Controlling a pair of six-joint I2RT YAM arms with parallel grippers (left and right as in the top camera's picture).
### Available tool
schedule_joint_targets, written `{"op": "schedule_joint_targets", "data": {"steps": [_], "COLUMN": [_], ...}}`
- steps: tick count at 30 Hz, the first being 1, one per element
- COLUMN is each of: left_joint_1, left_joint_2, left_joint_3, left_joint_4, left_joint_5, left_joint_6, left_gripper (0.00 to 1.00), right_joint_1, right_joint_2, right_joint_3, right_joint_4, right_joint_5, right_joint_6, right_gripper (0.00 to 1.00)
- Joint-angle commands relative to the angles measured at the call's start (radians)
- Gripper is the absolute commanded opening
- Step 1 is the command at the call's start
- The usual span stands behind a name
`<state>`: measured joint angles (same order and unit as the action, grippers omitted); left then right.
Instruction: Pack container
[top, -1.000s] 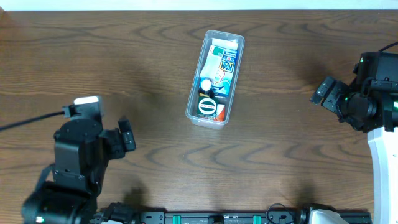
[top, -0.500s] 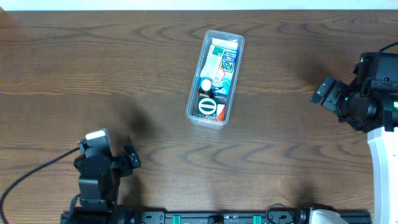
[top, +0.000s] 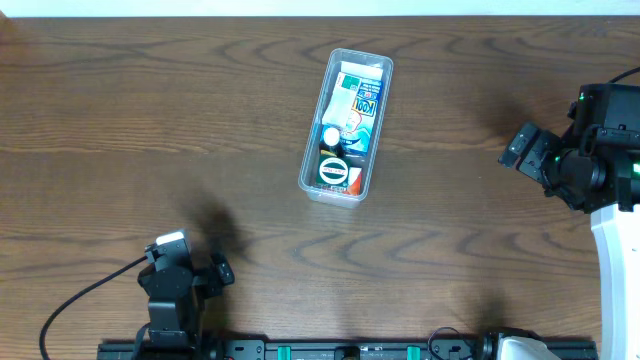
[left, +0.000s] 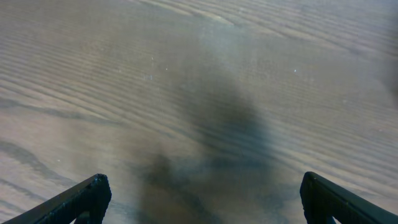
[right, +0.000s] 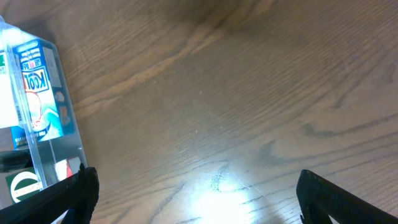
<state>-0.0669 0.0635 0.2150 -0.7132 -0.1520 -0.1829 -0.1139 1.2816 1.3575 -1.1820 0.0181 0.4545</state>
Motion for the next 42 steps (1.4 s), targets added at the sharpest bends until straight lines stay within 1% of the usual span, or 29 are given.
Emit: {"op": "schedule_joint_targets", "data": {"steps": [1, 6, 28, 32, 37, 40, 42], "left_joint_1": [0.005, 0.007, 0.007, 0.007, 0.007, 0.007, 0.007], "left_joint_2": [-0.047, -0.062, -0.060, -0.060, -0.060, -0.060, -0.060], "left_joint_3": [-0.024, -0.053, -0.052, -0.052, -0.052, -0.052, -0.052], "left_joint_4": [0.005, 0.003, 0.005, 0.005, 0.005, 0.005, 0.005], "left_joint_5": [0.010, 0.010, 0.010, 0.010, 0.010, 0.010, 0.010], "left_joint_6": [0.005, 0.006, 0.006, 0.006, 0.006, 0.006, 0.006], "left_gripper": [0.98, 0.98, 0.98, 0.98, 0.98, 0.98, 0.98], "right_joint_1": [-0.010, -0.010, -0.010, -0.002, 0.010, 0.010, 0.011], "right_joint_2": [-0.004, -0.004, -0.014, -0.095, -0.254, -0.362, -0.453], "right_joint_3": [0.003, 0.004, 0.003, -0.009, -0.062, -0.151, -0.246], "right_joint_4": [0.000, 0.000, 0.000, 0.001, 0.046, 0.166, 0.261], "right_joint_5": [0.004, 0.004, 0.004, 0.006, 0.143, 0.132, 0.079], "right_joint_6": [-0.011, -0.011, -0.011, -0.012, -0.053, -0.174, -0.301], "right_gripper": [0.99, 0.99, 0.99, 0.99, 0.99, 0.99, 0.99]}}
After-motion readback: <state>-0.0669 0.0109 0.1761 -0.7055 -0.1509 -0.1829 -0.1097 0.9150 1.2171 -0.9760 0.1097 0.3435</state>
